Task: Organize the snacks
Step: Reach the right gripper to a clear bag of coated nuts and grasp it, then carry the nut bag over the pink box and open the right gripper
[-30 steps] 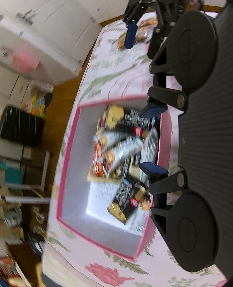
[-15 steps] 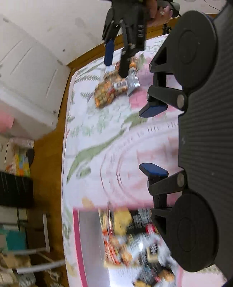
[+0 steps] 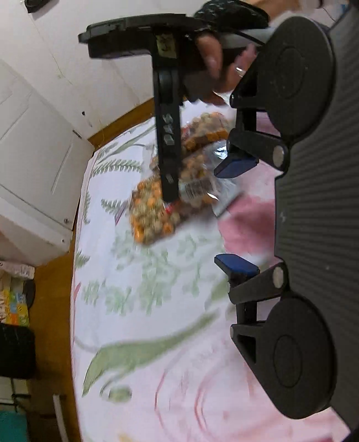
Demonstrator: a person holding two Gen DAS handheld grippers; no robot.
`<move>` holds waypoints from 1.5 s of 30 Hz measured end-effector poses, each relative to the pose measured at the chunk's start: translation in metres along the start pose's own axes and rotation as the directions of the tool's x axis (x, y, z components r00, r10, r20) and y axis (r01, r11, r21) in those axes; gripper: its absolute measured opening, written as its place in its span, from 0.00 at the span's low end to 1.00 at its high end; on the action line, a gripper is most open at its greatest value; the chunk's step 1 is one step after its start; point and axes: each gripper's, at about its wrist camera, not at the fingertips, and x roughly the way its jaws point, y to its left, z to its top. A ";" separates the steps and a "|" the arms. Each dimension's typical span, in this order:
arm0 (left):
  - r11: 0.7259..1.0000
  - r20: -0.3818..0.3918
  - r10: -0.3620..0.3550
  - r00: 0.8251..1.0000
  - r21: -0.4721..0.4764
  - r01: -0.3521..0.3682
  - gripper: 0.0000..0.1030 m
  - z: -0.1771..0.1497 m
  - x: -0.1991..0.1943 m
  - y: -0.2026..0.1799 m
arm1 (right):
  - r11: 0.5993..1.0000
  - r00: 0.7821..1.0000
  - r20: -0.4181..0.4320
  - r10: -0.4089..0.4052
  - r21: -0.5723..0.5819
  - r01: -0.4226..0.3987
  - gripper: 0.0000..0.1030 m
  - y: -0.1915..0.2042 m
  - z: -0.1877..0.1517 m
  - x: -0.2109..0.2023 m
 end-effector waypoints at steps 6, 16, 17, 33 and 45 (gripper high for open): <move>1.000 0.012 -0.005 1.000 0.003 0.005 0.59 0.004 0.050 0.000 | 0.997 0.998 -0.049 -0.034 -0.067 0.031 0.86 0.002 0.000 0.027; 0.993 0.030 -0.112 0.993 -0.037 0.114 0.61 0.010 0.071 0.003 | 0.991 0.998 -0.030 -0.058 -0.122 0.054 0.74 0.013 0.004 0.023; 0.993 0.029 -0.112 0.993 -0.027 0.113 0.61 0.010 0.067 0.002 | 0.992 0.998 -0.022 -0.056 -0.119 0.053 0.74 0.014 0.001 0.018; 0.997 0.013 -0.051 0.999 0.056 0.051 0.60 -0.014 -0.034 -0.005 | 0.993 0.994 0.026 0.103 -0.061 -0.101 0.74 0.066 -0.034 -0.039; 0.997 -0.015 0.054 0.998 -0.047 -0.054 0.61 -0.068 -0.114 0.006 | 0.964 0.974 -0.096 0.206 -0.151 -0.218 0.74 0.132 -0.068 -0.060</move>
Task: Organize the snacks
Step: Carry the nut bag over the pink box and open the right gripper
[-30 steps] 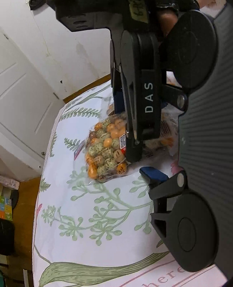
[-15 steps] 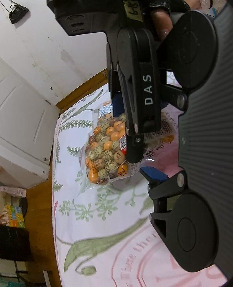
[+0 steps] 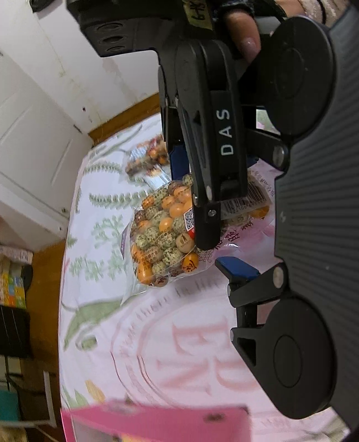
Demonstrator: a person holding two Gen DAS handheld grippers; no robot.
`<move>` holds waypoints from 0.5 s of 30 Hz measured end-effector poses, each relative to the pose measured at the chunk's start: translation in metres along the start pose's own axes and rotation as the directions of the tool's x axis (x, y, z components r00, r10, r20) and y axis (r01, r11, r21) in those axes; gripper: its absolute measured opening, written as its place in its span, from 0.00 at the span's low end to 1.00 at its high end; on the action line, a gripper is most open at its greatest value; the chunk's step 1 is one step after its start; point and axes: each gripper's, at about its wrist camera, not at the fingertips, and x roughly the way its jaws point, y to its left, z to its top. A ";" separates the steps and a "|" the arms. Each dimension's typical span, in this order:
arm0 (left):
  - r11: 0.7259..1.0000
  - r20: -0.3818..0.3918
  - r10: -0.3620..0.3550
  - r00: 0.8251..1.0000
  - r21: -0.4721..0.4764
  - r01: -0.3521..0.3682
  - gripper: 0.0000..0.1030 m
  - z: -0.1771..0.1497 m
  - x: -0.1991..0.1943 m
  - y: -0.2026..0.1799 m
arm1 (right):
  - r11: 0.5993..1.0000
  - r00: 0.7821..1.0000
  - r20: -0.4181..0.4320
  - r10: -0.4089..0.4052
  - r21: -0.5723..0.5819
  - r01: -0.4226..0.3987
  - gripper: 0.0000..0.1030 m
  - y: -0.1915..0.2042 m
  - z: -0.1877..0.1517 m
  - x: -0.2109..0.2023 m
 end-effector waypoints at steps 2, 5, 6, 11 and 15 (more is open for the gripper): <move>0.999 -0.010 0.027 1.000 -0.020 -0.028 0.61 -0.003 -0.013 0.008 | 0.999 1.000 -0.015 0.027 -0.018 -0.027 0.74 0.016 0.000 0.004; 0.998 -0.003 0.051 0.999 -0.037 -0.051 0.61 -0.007 -0.035 0.022 | 0.997 0.998 -0.031 0.059 -0.046 -0.060 0.74 0.039 0.004 0.007; 0.997 0.004 0.062 0.998 -0.043 -0.062 0.61 -0.008 -0.044 0.026 | 0.995 0.996 -0.036 0.076 -0.055 -0.078 0.74 0.047 0.006 0.008; 0.990 0.054 0.141 0.988 -0.030 -0.140 0.61 -0.019 -0.091 0.045 | 0.981 0.985 -0.067 0.161 -0.102 -0.167 0.74 0.092 0.019 0.011; 0.982 0.121 0.183 0.976 -0.067 -0.176 0.61 -0.024 -0.129 0.068 | 0.962 0.980 -0.064 0.187 -0.191 -0.196 0.74 0.137 0.034 0.012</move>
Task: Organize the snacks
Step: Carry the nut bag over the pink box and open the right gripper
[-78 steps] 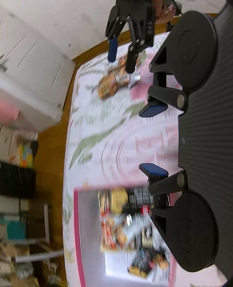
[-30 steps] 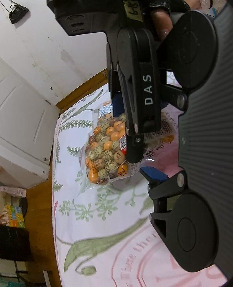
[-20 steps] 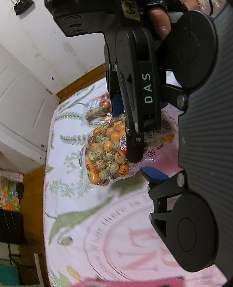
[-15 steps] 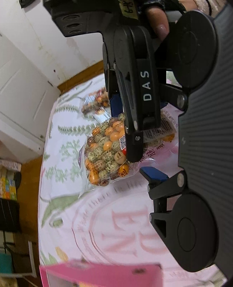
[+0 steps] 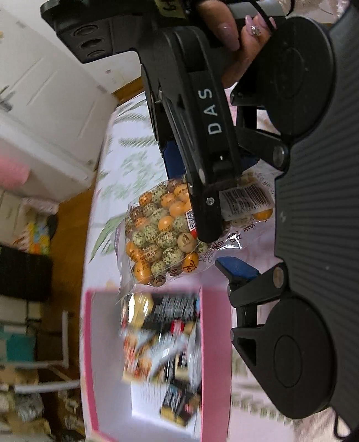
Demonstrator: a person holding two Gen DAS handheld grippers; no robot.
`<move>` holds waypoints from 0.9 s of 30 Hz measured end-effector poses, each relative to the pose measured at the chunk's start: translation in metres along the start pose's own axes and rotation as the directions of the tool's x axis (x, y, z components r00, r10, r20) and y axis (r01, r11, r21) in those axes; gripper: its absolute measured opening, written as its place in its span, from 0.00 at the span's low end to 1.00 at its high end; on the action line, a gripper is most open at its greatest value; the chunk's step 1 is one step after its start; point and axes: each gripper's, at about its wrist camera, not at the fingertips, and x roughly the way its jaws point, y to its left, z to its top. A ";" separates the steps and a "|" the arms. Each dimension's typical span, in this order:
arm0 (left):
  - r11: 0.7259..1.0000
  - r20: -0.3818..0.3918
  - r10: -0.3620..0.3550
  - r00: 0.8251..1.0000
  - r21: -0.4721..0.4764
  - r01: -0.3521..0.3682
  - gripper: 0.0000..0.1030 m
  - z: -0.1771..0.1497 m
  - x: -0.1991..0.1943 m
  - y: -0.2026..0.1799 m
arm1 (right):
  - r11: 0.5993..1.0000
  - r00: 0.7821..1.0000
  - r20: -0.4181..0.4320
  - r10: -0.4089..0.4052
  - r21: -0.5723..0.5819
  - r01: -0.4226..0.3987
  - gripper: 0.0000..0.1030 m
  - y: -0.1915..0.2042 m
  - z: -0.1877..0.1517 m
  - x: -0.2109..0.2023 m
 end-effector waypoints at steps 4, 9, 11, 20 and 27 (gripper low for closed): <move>0.998 0.071 0.038 0.997 -0.047 -0.034 0.61 0.006 -0.019 0.035 | 0.997 1.000 -0.008 0.007 -0.080 -0.007 0.74 0.031 0.032 0.018; 0.988 0.125 0.101 0.987 -0.129 -0.085 0.61 0.018 -0.022 0.080 | 0.981 0.998 -0.041 0.038 -0.187 -0.045 0.74 0.054 0.072 0.054; 0.980 0.143 0.129 0.981 -0.170 -0.104 0.61 0.021 -0.017 0.097 | 0.966 0.998 -0.047 0.041 -0.254 -0.051 0.74 0.064 0.086 0.070; 0.932 0.142 0.207 0.968 -0.331 -0.151 0.63 0.034 0.024 0.152 | 0.912 0.987 -0.157 0.023 -0.401 -0.085 0.74 0.073 0.135 0.134; 0.910 0.143 0.284 0.948 -0.352 -0.220 0.67 0.027 0.041 0.159 | 0.870 0.986 -0.169 -0.001 -0.487 -0.083 0.75 0.084 0.137 0.159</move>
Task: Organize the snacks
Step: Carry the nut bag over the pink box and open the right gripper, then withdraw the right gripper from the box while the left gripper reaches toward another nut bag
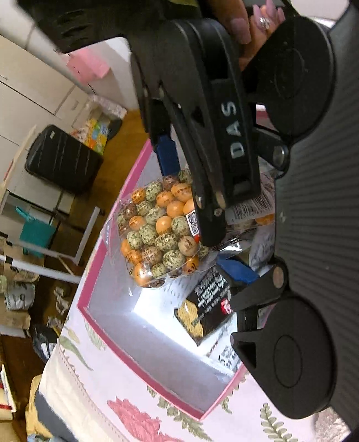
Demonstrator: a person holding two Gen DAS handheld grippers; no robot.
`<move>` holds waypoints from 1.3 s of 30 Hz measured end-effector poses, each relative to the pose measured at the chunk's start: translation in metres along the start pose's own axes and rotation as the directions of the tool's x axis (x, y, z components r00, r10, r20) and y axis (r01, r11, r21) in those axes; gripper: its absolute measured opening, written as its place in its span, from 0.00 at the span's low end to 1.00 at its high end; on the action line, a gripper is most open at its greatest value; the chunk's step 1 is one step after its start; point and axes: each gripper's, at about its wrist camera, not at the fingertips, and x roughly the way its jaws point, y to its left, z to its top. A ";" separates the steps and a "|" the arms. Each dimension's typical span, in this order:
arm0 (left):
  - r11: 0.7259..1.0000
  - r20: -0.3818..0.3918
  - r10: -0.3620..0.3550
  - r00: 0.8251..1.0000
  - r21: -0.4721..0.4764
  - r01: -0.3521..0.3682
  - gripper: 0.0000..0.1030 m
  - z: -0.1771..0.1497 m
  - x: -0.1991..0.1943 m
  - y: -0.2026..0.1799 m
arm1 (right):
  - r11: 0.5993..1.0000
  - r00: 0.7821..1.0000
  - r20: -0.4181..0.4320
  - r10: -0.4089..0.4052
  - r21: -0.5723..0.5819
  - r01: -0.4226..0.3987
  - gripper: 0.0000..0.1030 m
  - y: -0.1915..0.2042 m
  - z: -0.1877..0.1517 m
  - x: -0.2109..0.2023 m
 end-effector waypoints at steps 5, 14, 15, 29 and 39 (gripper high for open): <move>1.000 0.011 0.017 1.000 0.022 -0.017 0.70 -0.004 0.002 0.006 | 0.995 0.999 -0.021 -0.028 -0.097 0.025 0.76 0.012 0.010 0.016; 0.998 0.027 0.005 1.000 0.066 -0.006 0.71 -0.006 -0.012 0.004 | 0.995 0.987 0.143 -0.068 0.084 0.056 0.82 -0.005 -0.024 -0.037; 0.998 0.019 -0.008 1.000 0.070 0.007 0.71 -0.006 -0.013 0.003 | 0.992 0.984 0.163 -0.074 0.110 0.056 0.82 -0.009 -0.034 -0.049; 0.937 -0.112 -0.146 0.983 0.304 0.174 0.65 -0.010 -0.043 -0.094 | 0.881 0.897 0.231 -0.377 0.388 0.270 0.82 -0.054 -0.202 -0.206; 0.827 -0.223 -0.250 0.942 0.457 0.328 0.64 -0.049 -0.020 -0.217 | 0.698 0.807 0.134 -0.575 0.595 0.398 0.82 -0.109 -0.320 -0.238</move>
